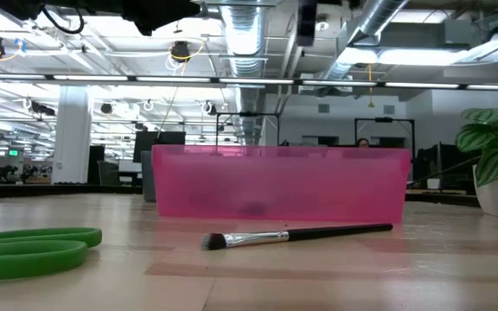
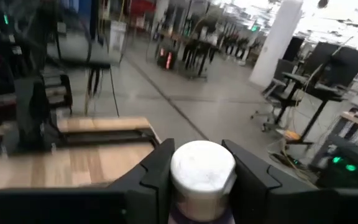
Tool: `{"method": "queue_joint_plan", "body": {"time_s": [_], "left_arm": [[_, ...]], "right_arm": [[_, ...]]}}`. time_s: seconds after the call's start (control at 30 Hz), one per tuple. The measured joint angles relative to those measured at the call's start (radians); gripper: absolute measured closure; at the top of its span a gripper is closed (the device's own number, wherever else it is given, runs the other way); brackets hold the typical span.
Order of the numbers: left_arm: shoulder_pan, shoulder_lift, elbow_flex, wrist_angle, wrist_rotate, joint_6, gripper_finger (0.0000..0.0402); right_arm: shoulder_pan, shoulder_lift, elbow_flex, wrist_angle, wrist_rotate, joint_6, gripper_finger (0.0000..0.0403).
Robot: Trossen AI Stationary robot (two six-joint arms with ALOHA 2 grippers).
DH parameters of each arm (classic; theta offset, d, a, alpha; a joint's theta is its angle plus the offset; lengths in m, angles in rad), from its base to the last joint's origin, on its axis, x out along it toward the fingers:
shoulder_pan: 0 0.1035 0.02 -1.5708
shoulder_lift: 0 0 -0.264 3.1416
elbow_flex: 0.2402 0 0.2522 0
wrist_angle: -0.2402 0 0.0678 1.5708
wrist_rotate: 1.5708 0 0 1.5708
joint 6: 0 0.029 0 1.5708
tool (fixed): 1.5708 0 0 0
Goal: Pick & Place Paint Supplies
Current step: Put the violet paint bottle into the yellow bin
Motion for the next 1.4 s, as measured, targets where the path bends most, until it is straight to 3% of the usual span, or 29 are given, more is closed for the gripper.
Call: {"method": "queue_joint_plan", "body": {"time_s": [0.2,0.43,0.6,1.03,1.17,1.4], "left_arm": [[0.005,0.000,0.000,0.014,0.000,0.000,0.0193],[0.005,0.000,0.000,0.024,0.000,0.000,0.0193],[0.005,0.000,0.000,0.024,0.000,0.000,0.0193],[0.005,0.000,0.000,0.023,0.000,0.000,0.0193],[0.005,0.000,0.001,0.023,0.000,0.000,0.0193],[0.005,0.000,0.001,0.023,0.000,0.000,0.0193]], "right_arm": [[-0.023,-0.092,-0.297,0.315,0.005,0.092,0.0293],[-0.061,-0.015,-0.444,0.420,0.033,0.227,0.0293],[0.023,0.004,-0.463,0.428,0.082,0.321,0.0293],[0.445,0.059,-0.465,0.386,0.314,0.565,0.0293],[0.565,0.171,-0.447,0.375,0.324,0.657,0.0294],[0.708,0.422,-0.297,0.383,0.313,0.701,0.0293]]}}
